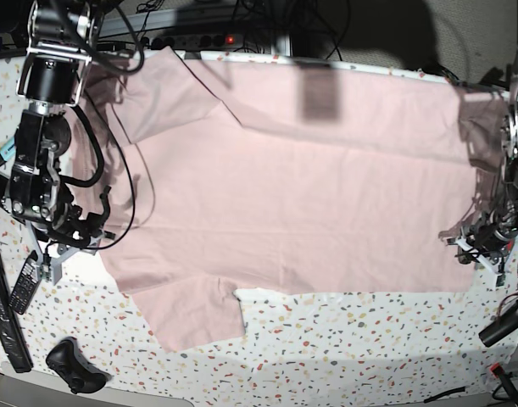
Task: Fold the T-shirt properly
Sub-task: 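Lower both grippers to the shirt's side edges near the hem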
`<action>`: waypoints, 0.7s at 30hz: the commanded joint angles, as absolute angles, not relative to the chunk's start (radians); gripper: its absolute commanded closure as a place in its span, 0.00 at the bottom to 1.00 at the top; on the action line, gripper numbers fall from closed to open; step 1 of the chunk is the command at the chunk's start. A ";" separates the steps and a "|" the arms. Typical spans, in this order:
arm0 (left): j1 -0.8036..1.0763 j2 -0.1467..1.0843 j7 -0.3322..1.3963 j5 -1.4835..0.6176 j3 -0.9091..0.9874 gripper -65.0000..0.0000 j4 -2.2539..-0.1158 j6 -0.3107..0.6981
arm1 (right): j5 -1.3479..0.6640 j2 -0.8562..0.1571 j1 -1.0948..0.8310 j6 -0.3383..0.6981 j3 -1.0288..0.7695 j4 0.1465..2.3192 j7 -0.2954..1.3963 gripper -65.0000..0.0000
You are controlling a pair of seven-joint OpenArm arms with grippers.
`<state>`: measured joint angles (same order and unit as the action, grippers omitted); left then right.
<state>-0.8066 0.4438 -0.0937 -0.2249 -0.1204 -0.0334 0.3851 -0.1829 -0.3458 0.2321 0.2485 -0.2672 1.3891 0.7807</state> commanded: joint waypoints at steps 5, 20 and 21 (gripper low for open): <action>-0.825 0.461 -0.101 -0.236 -0.119 0.74 -0.045 0.373 | -0.179 -0.361 0.258 0.257 -0.272 1.403 0.768 0.51; -0.765 0.451 -0.131 -0.131 -0.119 0.90 -0.046 0.562 | -0.195 -0.369 0.285 0.281 -0.272 1.403 0.759 0.51; -0.764 0.449 -0.133 -0.123 -0.119 0.94 -0.046 0.562 | -0.195 -0.369 0.292 0.280 -0.272 1.403 0.744 0.51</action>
